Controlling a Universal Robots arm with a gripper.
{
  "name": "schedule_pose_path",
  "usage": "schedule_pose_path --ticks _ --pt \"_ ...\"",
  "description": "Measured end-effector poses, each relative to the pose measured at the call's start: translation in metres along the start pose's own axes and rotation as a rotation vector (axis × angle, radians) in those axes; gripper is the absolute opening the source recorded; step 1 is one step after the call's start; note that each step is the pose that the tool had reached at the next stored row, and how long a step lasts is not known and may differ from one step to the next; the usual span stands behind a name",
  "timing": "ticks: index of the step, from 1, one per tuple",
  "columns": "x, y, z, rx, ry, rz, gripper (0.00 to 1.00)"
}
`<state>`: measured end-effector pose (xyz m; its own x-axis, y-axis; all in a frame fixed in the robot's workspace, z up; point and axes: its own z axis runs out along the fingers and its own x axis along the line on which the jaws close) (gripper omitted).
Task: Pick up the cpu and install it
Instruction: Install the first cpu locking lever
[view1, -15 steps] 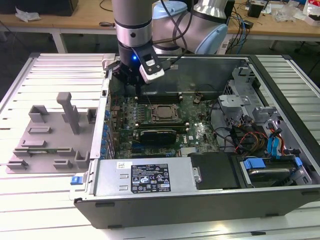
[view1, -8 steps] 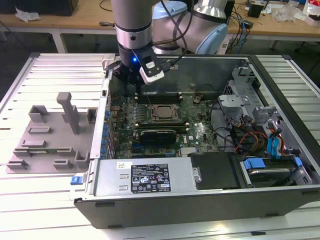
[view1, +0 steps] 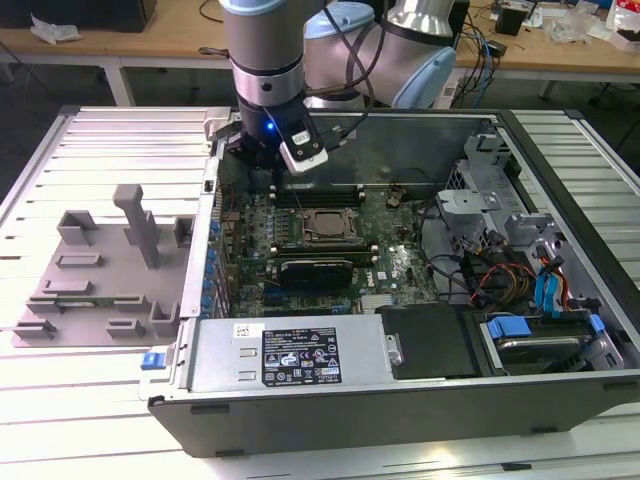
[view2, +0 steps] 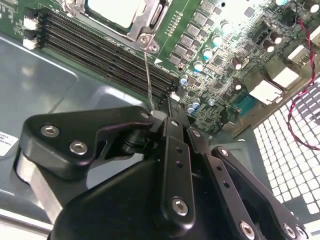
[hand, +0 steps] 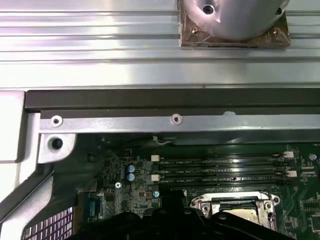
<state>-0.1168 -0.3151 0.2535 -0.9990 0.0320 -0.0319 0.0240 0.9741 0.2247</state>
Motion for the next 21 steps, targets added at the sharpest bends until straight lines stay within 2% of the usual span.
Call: schedule_pose_path --ticks 3,5,9,11,16,18,21 --pt "-0.0118 0.0001 0.0008 -0.0001 -0.0001 0.000 0.11" --pt "-0.0162 0.0001 0.0009 0.0000 -0.0001 0.000 0.11" --pt "-0.0372 -0.0004 0.0018 -0.0001 0.0000 0.000 0.11" --pt "-0.0451 -0.0006 0.0022 0.0000 0.0000 0.000 0.11" --pt "-0.0586 -0.0009 0.0028 0.0000 0.0000 0.000 0.11" --pt "-0.0663 -0.0016 0.0032 0.0000 0.0000 0.000 0.11" --pt "-0.0665 -0.0017 0.0034 -0.0001 -0.0001 0.000 0.11"
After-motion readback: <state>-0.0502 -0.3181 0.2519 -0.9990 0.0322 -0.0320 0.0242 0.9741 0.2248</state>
